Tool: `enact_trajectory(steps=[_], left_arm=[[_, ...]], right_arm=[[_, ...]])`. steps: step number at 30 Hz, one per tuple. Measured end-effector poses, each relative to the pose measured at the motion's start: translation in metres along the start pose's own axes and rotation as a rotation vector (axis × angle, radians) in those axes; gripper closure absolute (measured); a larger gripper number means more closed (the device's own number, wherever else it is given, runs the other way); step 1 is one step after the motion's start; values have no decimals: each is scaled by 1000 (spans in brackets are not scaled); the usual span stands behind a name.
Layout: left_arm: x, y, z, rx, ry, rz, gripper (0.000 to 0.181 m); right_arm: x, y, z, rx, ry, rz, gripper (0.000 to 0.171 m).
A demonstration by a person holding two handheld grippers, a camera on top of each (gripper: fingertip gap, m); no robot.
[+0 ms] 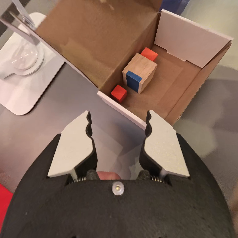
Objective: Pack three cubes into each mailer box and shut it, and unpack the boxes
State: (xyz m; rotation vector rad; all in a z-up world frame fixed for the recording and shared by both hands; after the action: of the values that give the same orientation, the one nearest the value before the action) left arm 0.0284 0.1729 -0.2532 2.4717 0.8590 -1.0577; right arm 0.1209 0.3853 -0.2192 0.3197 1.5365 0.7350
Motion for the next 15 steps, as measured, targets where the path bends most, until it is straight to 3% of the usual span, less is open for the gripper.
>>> enact_trajectory(steps=[8,15], left_arm=[[-6,11,8,-14,6,-11,105],[-9,8,12,-118,30,9,115]], right_arm=[[39,-31,-27,-66,-37,-41,171],[-1,-12,-33,72,54,70,155]])
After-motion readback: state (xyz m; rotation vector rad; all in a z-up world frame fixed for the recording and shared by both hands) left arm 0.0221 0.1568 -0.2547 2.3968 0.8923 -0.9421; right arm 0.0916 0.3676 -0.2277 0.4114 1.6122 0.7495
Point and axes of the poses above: each gripper's, where its closed fingertips meet, x out along the fingers, z out of its underside, y = z × x across the jaws, the point moved 9 cm from there along -x, back along the fingers, and after that the axes turned 13 degrees about z, right-handed, at the moved point
